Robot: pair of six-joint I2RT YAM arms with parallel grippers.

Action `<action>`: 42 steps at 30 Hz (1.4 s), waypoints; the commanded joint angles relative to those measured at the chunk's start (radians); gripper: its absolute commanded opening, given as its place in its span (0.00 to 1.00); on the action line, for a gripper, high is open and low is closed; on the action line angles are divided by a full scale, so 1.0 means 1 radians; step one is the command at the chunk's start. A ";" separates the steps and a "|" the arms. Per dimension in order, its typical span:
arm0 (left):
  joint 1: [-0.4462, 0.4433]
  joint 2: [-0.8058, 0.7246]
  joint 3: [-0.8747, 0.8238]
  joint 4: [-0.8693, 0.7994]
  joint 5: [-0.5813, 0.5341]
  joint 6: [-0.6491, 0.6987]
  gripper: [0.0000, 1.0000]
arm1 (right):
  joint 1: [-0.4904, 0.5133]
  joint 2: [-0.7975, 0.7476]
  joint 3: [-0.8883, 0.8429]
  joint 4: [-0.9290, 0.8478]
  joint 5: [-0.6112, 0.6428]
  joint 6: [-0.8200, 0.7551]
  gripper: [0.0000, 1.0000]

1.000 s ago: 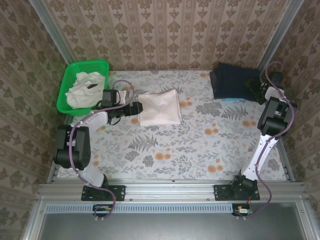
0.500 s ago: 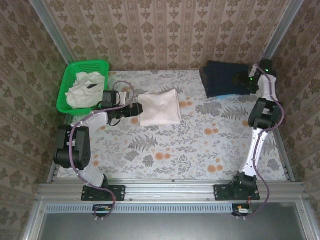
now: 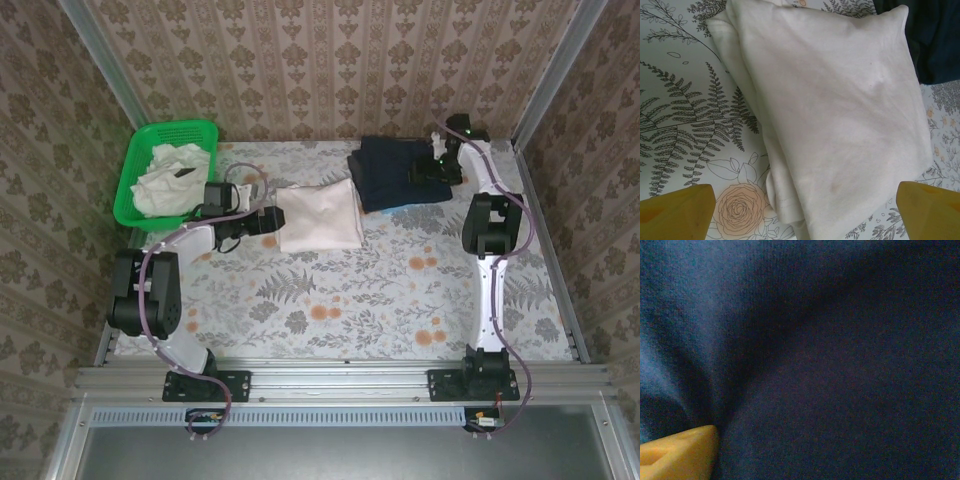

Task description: Fold and stack the t-shirts

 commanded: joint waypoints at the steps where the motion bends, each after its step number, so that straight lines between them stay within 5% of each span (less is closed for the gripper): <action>1: 0.010 0.013 -0.022 0.027 0.021 -0.007 0.95 | 0.024 -0.098 -0.154 -0.071 0.095 0.110 0.91; 6: 0.010 0.027 -0.028 0.024 -0.004 -0.007 1.00 | 0.040 -0.360 -0.543 0.222 -0.034 0.204 0.94; 16: -0.085 0.107 0.029 -0.024 -0.171 0.008 1.00 | 0.052 -0.595 -0.586 0.154 0.257 0.277 0.99; 23: -0.097 0.197 0.065 0.035 -0.082 -0.050 0.90 | 0.316 -0.923 -1.052 0.532 0.154 0.384 0.95; 28: -0.101 0.194 0.060 0.038 -0.069 -0.063 0.86 | 0.536 -0.849 -1.175 0.708 0.190 0.472 0.87; 42: -0.067 0.151 0.000 0.023 -0.050 -0.069 0.79 | 0.567 -0.492 -0.968 0.728 0.150 0.471 0.72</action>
